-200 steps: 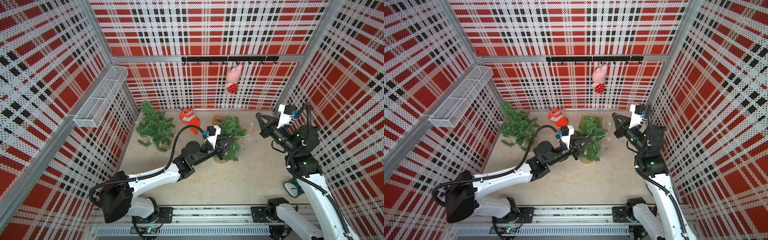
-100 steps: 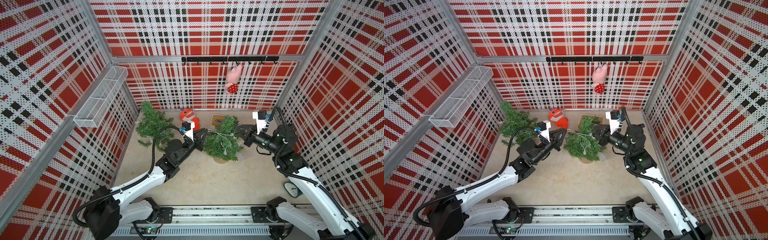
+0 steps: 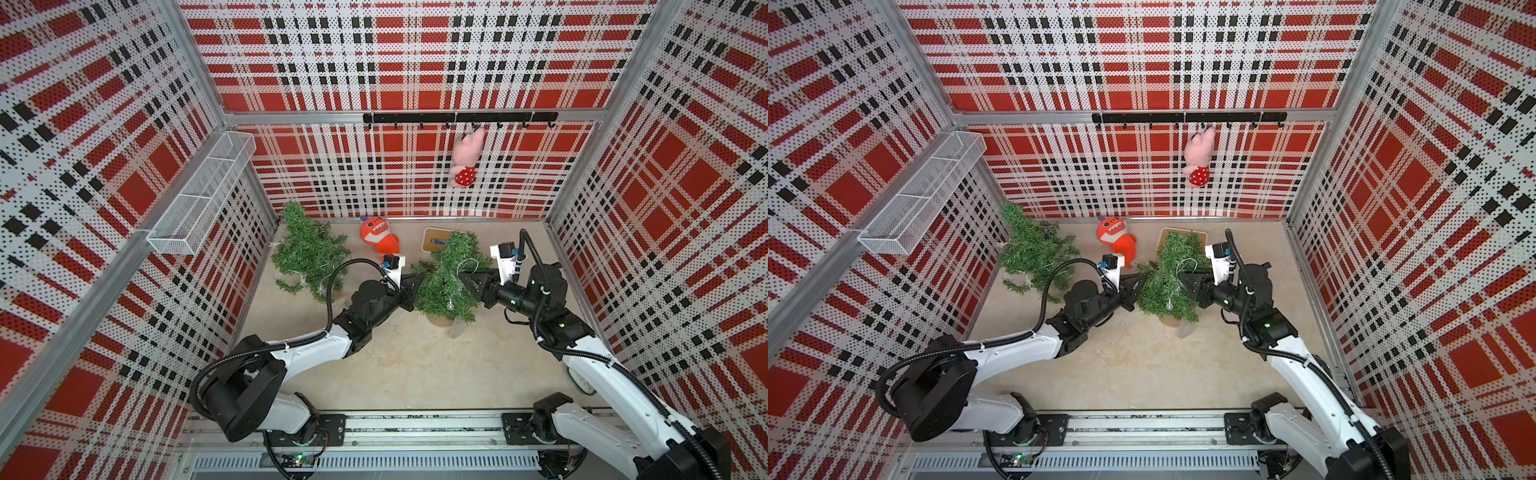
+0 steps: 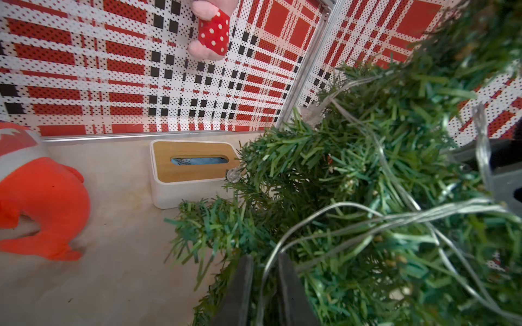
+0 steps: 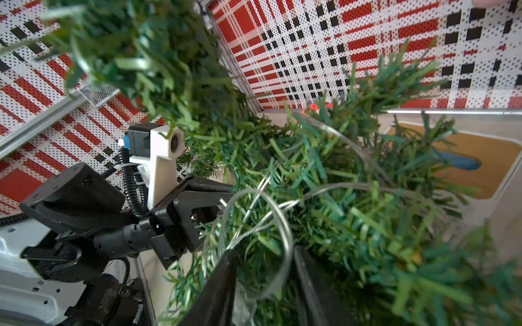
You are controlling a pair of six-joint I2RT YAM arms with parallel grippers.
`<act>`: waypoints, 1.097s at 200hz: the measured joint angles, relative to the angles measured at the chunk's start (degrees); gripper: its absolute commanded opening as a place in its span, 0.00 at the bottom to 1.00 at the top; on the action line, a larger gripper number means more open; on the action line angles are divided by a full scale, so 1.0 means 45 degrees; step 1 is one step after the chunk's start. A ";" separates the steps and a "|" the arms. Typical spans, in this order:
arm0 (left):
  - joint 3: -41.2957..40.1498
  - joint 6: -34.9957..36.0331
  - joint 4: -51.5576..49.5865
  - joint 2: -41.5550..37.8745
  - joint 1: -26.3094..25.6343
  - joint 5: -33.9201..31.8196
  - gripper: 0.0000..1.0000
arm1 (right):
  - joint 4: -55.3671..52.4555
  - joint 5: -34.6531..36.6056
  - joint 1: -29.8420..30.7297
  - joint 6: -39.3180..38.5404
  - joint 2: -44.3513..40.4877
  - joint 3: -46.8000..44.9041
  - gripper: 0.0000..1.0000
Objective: Wrap string light around the christmas tree
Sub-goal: Wrap the light string around the Christmas tree.
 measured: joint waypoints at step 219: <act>0.0131 0.0379 -0.4158 -0.4226 0.0826 -0.0903 0.80 | -0.1433 0.0525 -0.3162 0.0583 -0.0981 -0.0738 0.83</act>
